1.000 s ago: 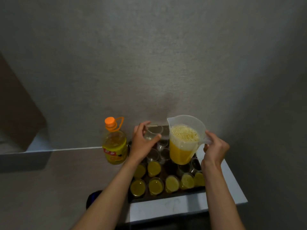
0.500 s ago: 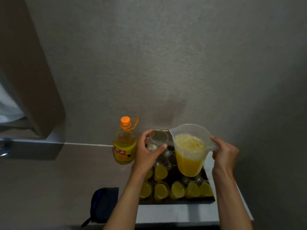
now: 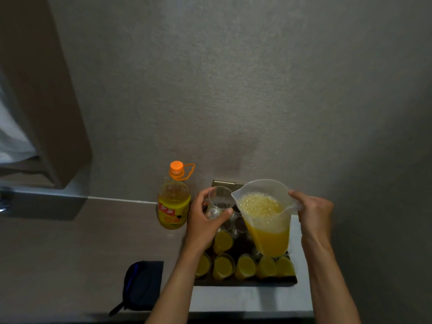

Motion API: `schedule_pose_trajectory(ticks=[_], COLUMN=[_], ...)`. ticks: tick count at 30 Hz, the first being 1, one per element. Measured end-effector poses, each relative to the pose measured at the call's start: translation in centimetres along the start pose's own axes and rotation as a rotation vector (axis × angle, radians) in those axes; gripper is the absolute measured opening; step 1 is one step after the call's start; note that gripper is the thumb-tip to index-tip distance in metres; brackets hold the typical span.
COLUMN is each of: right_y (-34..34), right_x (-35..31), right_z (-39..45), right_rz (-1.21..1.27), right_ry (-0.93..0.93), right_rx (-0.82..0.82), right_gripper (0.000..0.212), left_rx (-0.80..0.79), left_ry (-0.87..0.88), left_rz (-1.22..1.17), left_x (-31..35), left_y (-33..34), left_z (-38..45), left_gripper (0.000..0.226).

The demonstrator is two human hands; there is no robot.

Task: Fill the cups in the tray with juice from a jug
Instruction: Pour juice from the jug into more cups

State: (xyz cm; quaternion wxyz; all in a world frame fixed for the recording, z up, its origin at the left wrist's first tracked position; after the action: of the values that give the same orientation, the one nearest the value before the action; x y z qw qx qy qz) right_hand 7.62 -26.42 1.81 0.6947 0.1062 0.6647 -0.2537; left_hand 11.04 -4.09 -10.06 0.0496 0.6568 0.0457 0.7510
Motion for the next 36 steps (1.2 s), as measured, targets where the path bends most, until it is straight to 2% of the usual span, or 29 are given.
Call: schedule_pose_trajectory(ticks=[7,12,30,36], right_y=[0.5,0.7,1.9,2.1], right_x=[-0.3,-0.7,-1.7,-2.2], right_z=[0.0,-0.2,-0.5,-0.6], right_rz=[-0.113,-0.187,-0.389,-0.381], right_ry=[-0.022,-0.033,-0.067,-0.083], right_rx=[-0.017,-0.026,-0.023,-0.009], right_gripper=[0.045,0.062,0.046,0.049], left_rx=[-0.021,-0.022,-0.034,-0.026], left_ry=[-0.017,-0.022,-0.017,-0.031], left_rz=[0.045,0.055,0.060,0.064], left_x=[-0.3,-0.4,-1.0,-1.4], left_y=[0.1,-0.1,-1.0,-1.3], left_z=[0.1,0.0,-0.4,-0.6], left_gripper=[0.064,0.064,0.061,0.058])
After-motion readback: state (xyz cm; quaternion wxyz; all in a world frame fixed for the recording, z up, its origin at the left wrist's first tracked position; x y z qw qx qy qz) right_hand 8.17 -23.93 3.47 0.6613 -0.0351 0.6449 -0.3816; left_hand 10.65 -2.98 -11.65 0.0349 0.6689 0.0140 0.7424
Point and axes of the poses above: each hand's wrist, its own z-axis towards the middle knuckle, its own y-axis out of the palm, x = y × z, the point moved 3 cm from there along z, towards the middle knuckle, and after that the axes turned 6 degrees about -x, right-handed, at the moved point
